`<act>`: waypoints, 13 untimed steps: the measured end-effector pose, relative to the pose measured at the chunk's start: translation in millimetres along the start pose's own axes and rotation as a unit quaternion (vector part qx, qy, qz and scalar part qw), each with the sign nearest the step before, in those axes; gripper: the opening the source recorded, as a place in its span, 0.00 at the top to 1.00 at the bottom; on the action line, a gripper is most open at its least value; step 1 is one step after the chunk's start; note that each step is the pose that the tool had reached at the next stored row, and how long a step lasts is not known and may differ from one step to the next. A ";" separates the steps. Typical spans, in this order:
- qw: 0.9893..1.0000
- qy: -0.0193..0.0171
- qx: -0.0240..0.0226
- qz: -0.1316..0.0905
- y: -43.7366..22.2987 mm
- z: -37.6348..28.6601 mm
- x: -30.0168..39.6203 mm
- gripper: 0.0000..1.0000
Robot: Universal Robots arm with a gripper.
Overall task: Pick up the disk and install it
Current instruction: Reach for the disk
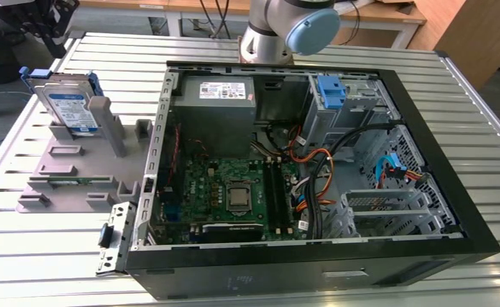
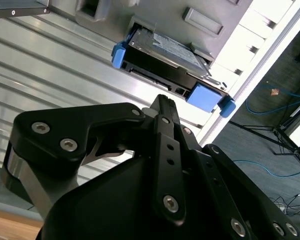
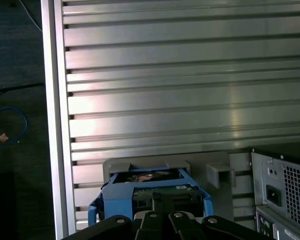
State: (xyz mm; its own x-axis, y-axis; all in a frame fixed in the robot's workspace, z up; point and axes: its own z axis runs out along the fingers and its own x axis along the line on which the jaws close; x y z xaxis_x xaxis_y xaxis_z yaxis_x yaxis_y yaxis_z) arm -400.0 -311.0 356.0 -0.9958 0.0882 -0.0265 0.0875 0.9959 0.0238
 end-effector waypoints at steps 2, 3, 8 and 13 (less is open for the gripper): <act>1.000 0.000 0.000 0.000 -0.8 0.0 0.3 0.89; 1.000 0.000 0.000 0.000 -1.6 0.0 0.5 0.89; 1.000 0.000 0.001 0.000 -7.5 -0.1 2.1 0.89; 1.000 0.000 0.004 0.000 -15.5 0.2 2.6 0.89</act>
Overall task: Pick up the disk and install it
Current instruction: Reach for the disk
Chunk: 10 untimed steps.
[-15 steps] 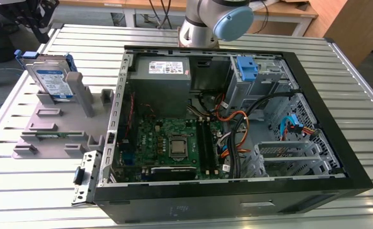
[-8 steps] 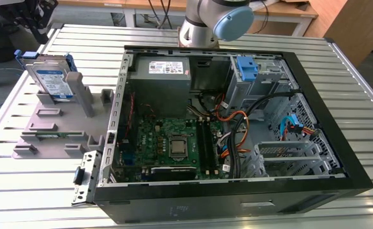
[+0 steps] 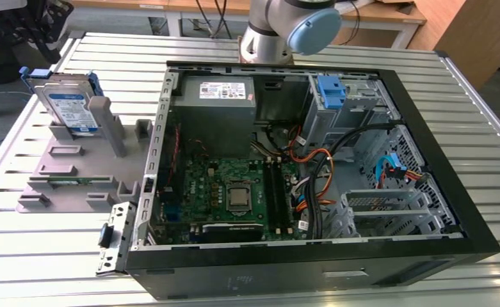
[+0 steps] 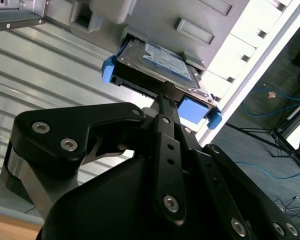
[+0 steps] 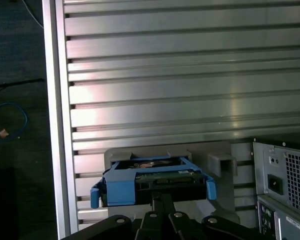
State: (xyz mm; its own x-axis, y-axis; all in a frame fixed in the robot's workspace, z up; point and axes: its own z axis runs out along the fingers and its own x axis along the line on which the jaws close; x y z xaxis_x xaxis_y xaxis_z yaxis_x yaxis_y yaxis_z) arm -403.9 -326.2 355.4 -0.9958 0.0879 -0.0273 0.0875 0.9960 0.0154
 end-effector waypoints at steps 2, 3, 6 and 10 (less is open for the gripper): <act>1.000 0.000 0.000 0.000 -4.3 0.8 0.1 0.89; 1.000 0.000 0.000 0.000 -6.4 1.7 0.1 0.89; 1.000 0.000 0.000 -0.005 -10.2 3.9 0.0 0.89; 1.000 0.000 0.000 -0.019 -10.7 5.6 0.5 0.89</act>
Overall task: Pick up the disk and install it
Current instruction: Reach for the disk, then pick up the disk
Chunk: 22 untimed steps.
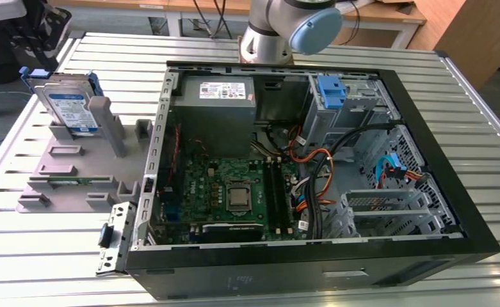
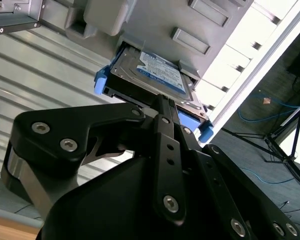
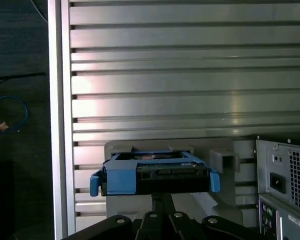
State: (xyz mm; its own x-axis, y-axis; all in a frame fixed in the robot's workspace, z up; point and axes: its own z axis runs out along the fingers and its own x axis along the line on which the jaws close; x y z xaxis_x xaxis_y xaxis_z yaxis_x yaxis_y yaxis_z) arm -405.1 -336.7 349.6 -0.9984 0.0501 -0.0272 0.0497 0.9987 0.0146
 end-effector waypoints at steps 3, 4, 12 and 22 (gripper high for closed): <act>1.000 0.000 -0.001 0.000 0.5 1.5 0.0 0.89; 1.000 0.000 -0.001 0.000 0.9 2.1 0.1 0.89; 1.000 0.000 -0.002 0.000 3.0 4.2 1.4 0.89; 1.000 0.000 -0.002 0.000 2.9 4.2 2.0 0.89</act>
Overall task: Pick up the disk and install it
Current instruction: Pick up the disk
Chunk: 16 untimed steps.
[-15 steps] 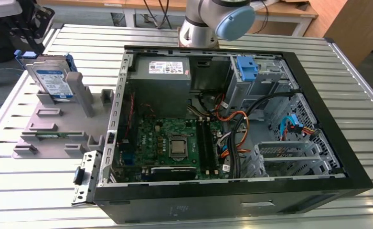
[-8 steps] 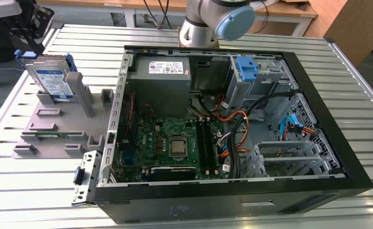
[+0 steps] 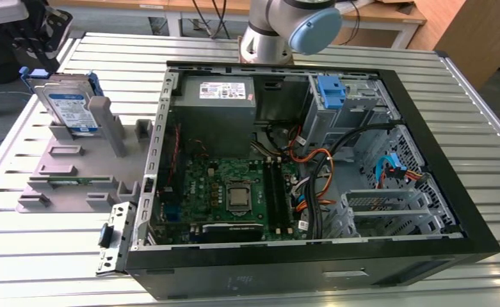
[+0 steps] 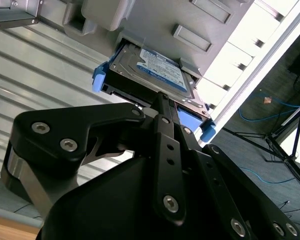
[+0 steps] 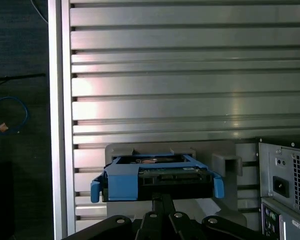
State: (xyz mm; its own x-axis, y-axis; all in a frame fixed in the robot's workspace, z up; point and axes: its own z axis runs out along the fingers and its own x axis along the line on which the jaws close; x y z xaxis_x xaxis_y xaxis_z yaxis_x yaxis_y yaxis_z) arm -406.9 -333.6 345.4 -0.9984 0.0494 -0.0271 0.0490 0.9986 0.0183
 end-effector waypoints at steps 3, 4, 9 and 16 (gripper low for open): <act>1.000 0.000 0.000 0.000 0.0 0.0 0.0 0.89; 1.000 0.000 0.000 0.000 0.0 0.0 0.1 0.89; 1.000 0.000 0.000 0.000 0.0 0.0 0.2 0.89; 0.999 0.001 -0.001 -0.041 0.0 0.0 0.2 0.89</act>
State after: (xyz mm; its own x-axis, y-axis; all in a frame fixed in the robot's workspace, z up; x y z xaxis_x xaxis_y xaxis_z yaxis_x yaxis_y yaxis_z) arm -407.0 -333.6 345.4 -0.9991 -0.0328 -0.0271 -0.0333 0.9993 0.0183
